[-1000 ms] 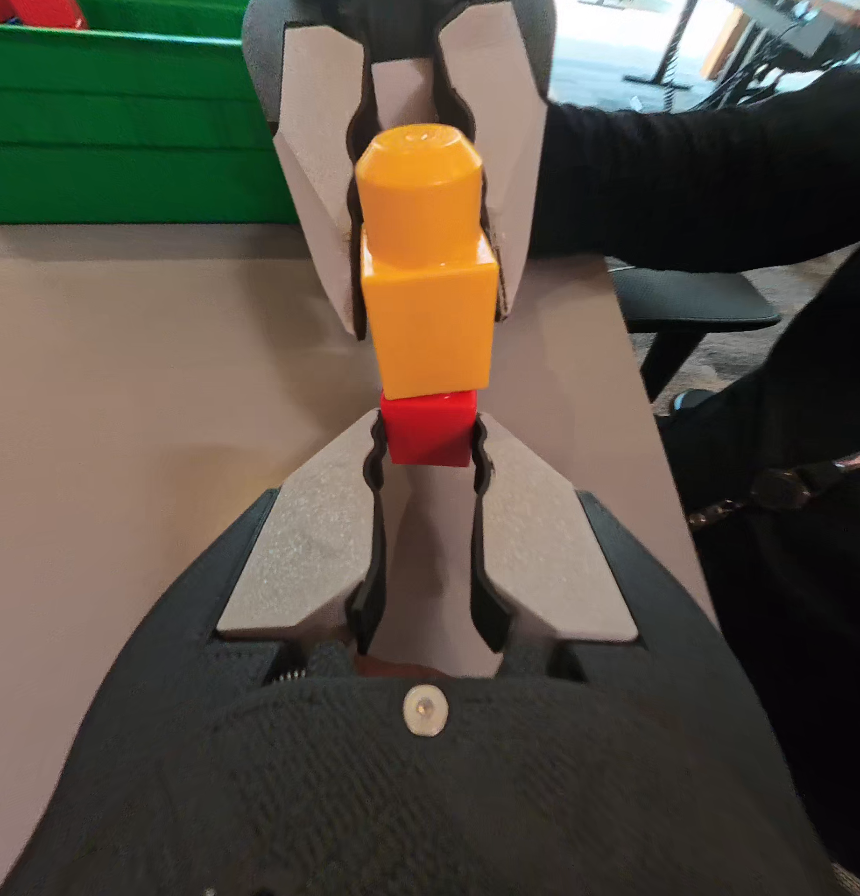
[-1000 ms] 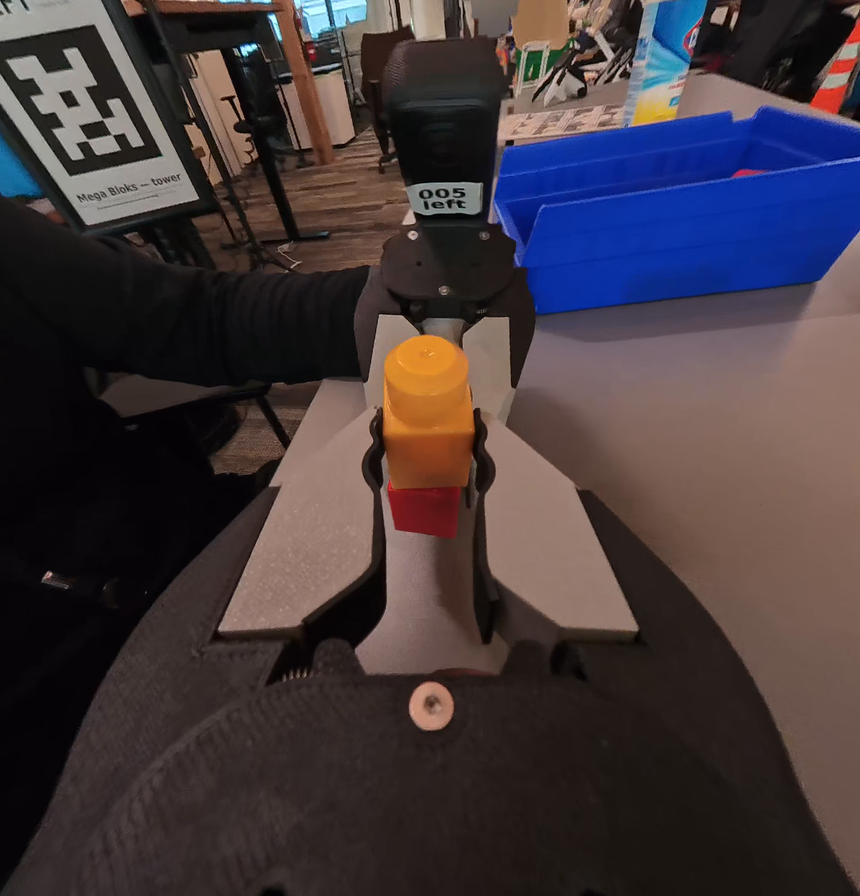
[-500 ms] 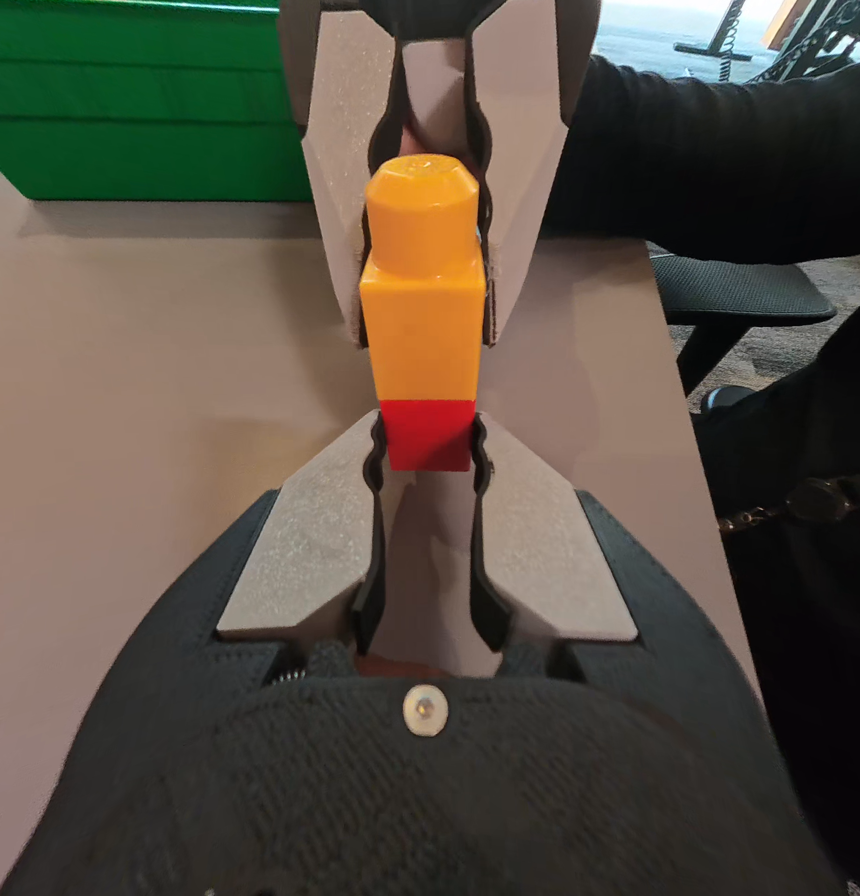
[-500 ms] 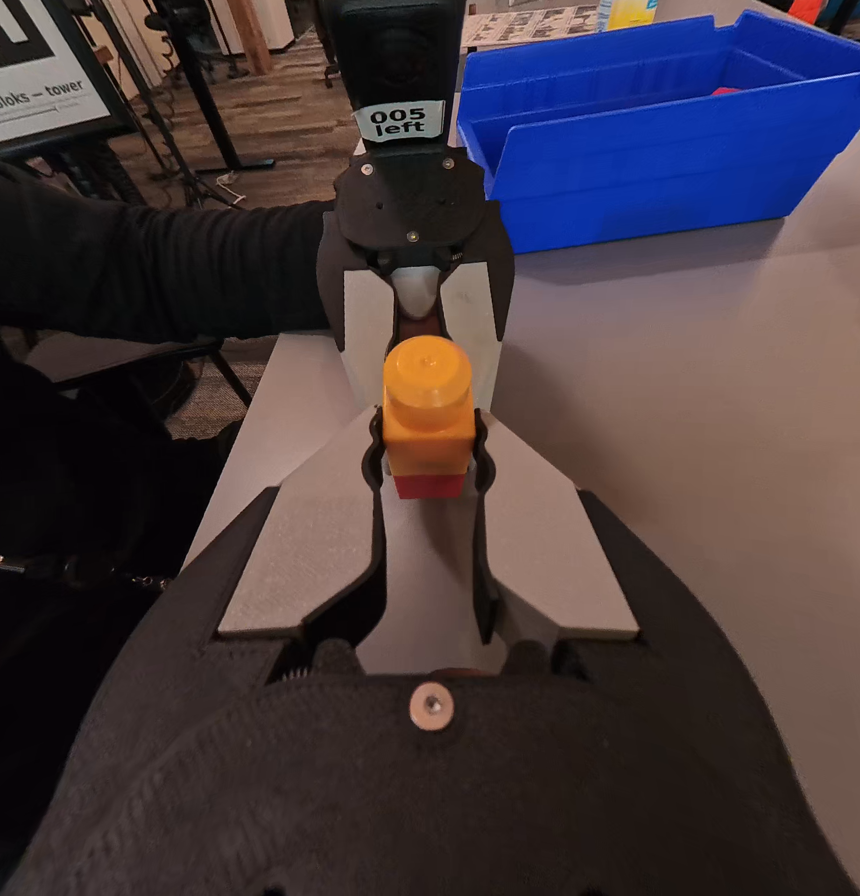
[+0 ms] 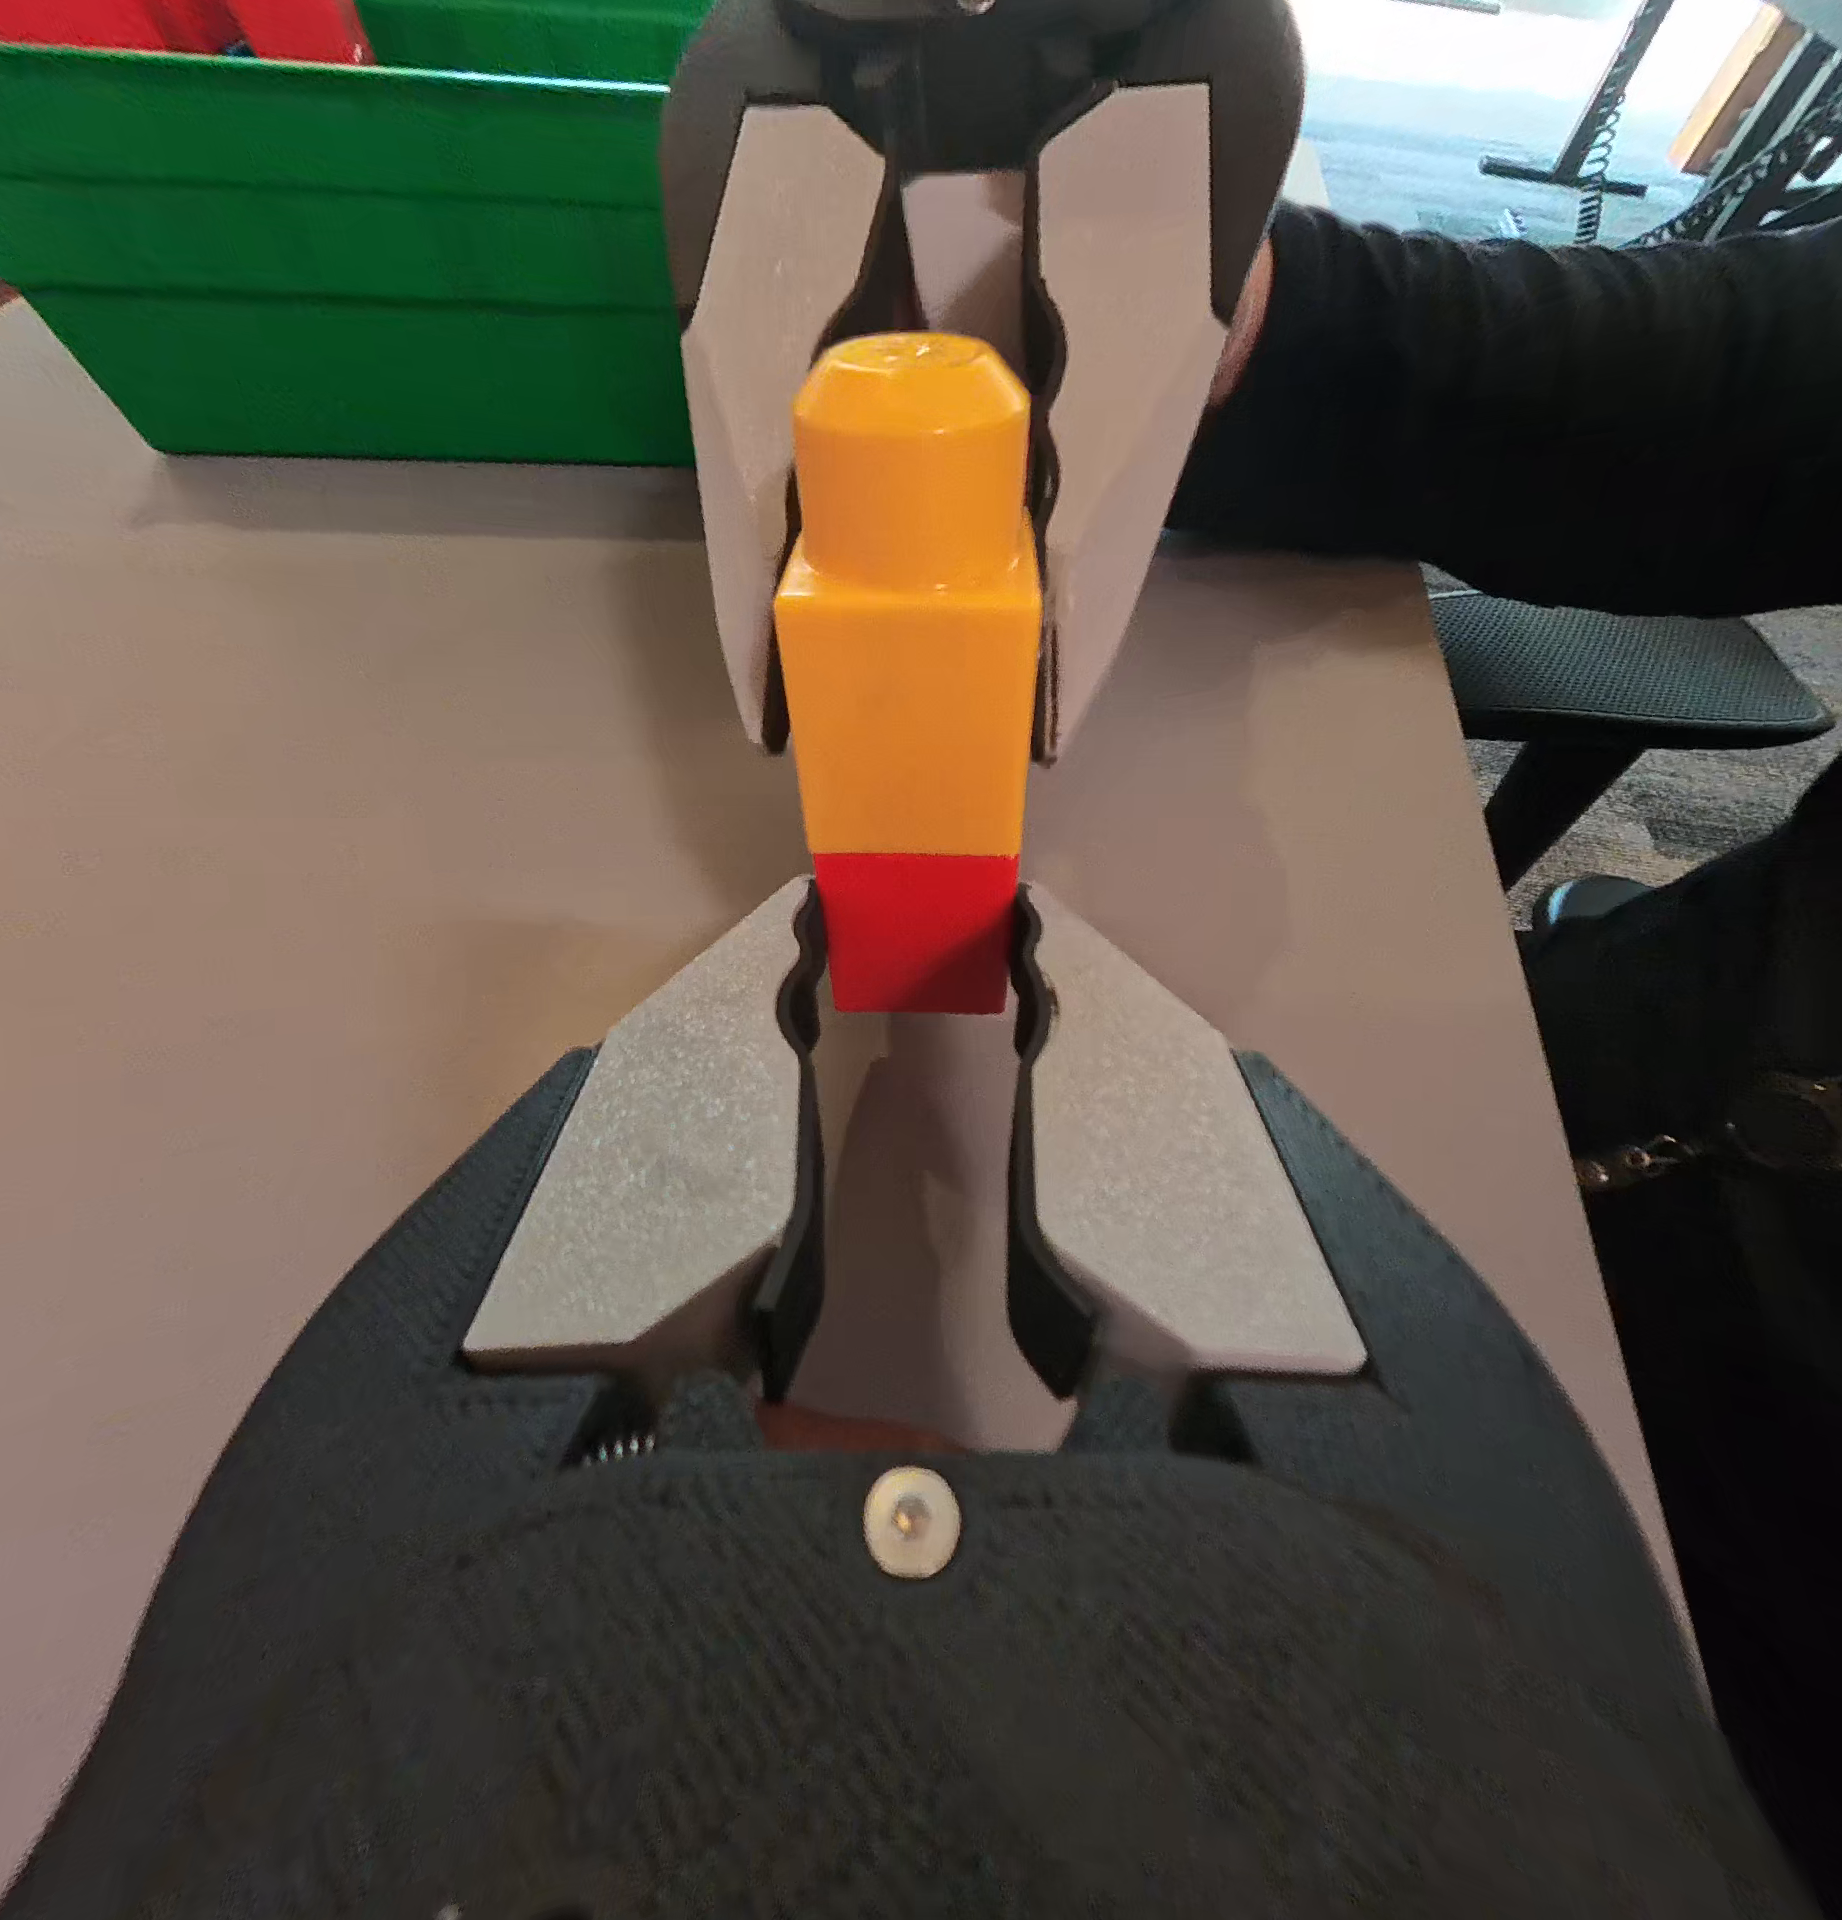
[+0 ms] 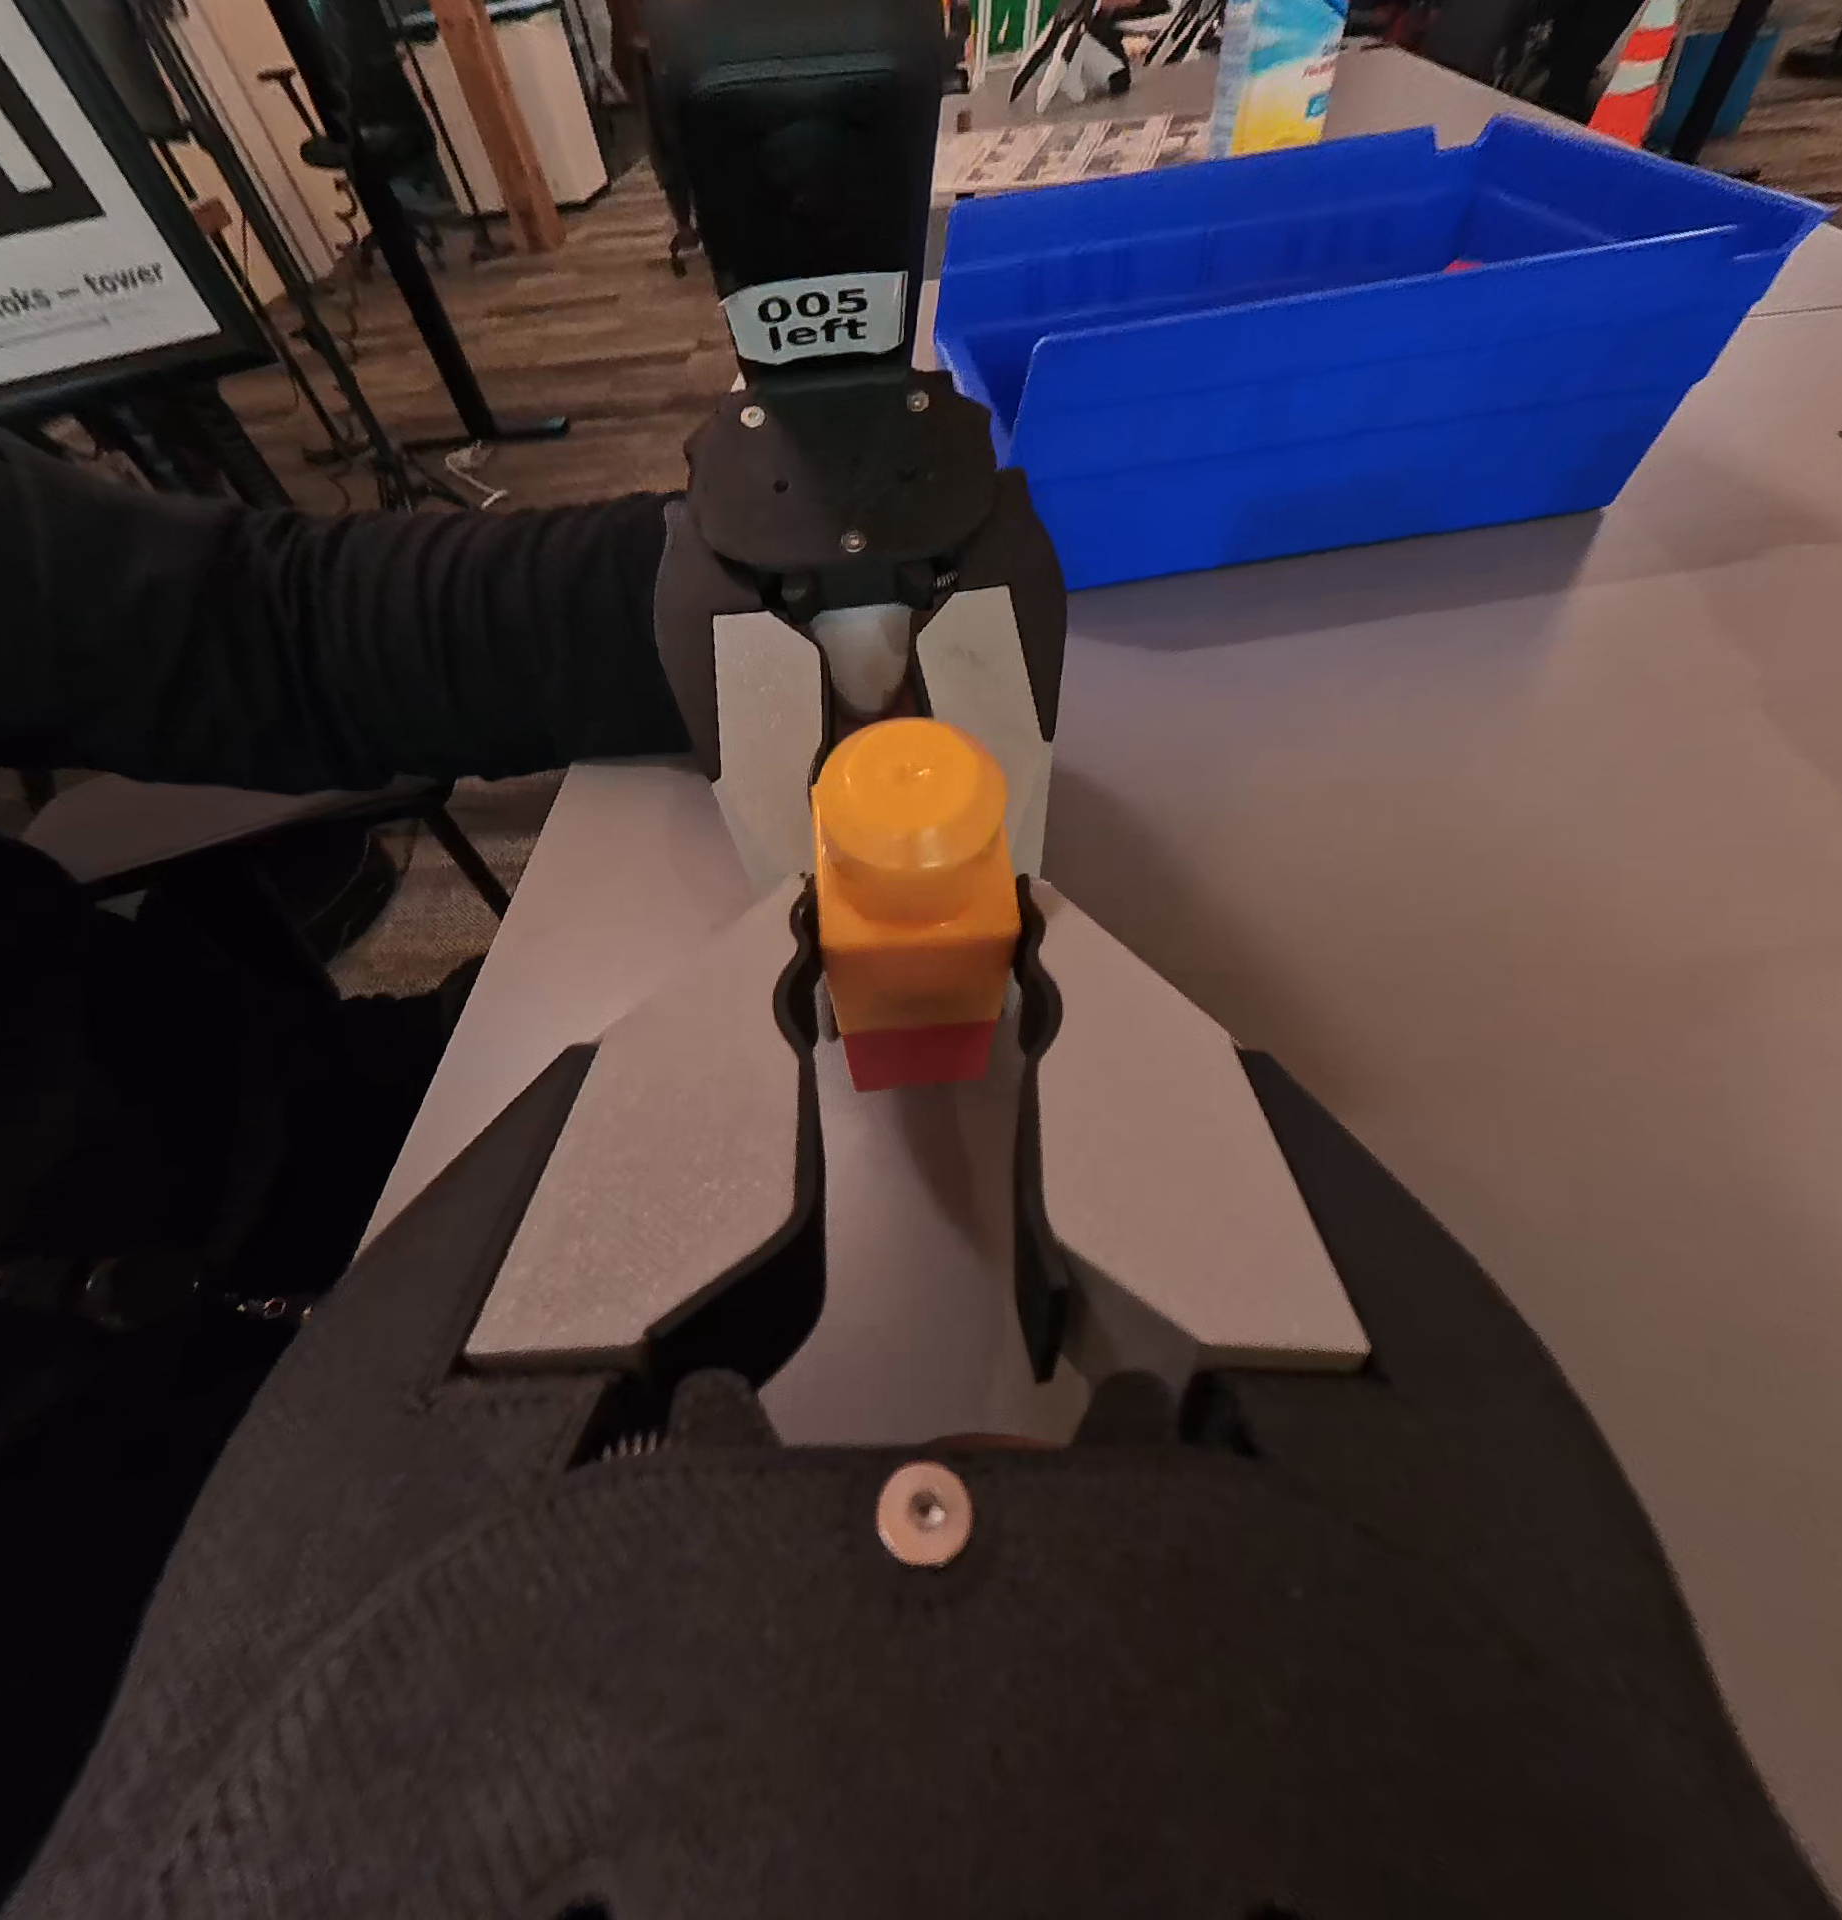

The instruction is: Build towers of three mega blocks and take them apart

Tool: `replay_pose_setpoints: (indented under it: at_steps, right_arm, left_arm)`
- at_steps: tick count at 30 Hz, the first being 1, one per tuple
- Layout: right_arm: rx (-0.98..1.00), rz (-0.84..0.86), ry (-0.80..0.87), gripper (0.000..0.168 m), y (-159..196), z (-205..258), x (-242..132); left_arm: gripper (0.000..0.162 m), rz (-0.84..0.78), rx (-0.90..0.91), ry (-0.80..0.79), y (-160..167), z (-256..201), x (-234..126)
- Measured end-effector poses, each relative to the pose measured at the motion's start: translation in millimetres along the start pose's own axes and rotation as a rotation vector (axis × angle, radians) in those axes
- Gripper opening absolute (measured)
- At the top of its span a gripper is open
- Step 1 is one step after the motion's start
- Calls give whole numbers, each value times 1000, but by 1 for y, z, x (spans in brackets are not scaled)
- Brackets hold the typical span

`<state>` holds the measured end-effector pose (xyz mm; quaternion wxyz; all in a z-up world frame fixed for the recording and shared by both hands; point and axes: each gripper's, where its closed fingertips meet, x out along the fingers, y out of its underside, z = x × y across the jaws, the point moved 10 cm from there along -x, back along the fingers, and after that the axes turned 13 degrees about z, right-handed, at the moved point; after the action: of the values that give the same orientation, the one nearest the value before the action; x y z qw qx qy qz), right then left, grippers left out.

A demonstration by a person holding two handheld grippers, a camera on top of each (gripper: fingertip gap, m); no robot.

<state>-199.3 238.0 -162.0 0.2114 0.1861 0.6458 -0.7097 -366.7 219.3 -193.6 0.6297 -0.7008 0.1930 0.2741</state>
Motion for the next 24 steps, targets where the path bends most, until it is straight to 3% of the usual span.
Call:
replay_pose_setpoints:
  at_steps: [2, 4, 5, 8, 18, 24]
  right_arm:
    - [4, 14, -12, 36, 2, 0, 5]
    - [-7, 53, 10, 53, 5, -1, 13]
    - [-15, 78, 15, 53, 7, -1, 17]
    - [-38, 57, -9, 35, 5, 3, 16]
    - [34, 41, 142, 34, 7, -16, 2]
    - [141, 209, 263, 36, 30, -39, 10]
  left_arm:
    - [33, -9, 6, -5, -1, -1, 0]
    - [33, -9, 13, -3, -1, -2, 0]
    - [33, -1, 13, -4, -1, -2, 1]
    - [33, -26, -1, 8, -1, -1, -2]
    - [42, -49, -150, -129, 3, 19, -9]
    - [35, -136, -277, -210, 8, 36, -22]
